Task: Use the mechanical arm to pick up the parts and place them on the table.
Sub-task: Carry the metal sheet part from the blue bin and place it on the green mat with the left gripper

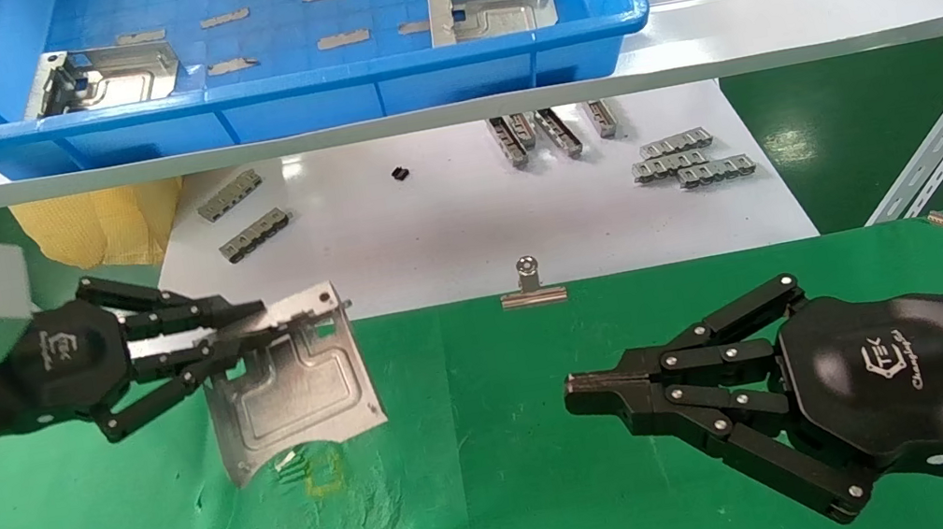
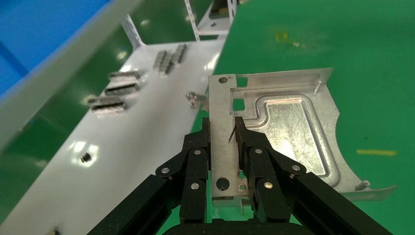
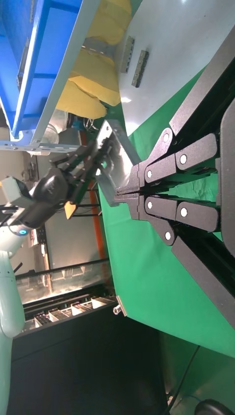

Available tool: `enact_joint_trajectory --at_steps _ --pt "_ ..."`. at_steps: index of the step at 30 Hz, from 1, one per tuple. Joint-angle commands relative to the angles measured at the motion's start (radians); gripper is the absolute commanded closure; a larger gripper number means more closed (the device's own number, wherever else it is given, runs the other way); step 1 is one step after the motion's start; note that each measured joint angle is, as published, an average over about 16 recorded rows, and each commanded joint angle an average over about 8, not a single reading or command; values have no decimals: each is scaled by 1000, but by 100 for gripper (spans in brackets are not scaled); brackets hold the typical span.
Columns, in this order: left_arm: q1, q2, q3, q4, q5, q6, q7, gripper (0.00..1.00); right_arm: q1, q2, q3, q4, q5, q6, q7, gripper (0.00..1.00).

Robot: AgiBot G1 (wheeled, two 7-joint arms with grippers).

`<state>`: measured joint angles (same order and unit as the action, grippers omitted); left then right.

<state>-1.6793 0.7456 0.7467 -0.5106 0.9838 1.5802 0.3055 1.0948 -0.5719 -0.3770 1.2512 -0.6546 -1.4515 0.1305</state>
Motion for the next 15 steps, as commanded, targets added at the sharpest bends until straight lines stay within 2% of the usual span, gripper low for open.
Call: enact_joint_trajectory --at_steps 1,15 --pt "15 0 18 16 6 -1 30 100 0 0 0 0 0 0 0 100" --pt "28 137 119 207 155 -84 319 100 0 0 0 0 0 0 0 100"
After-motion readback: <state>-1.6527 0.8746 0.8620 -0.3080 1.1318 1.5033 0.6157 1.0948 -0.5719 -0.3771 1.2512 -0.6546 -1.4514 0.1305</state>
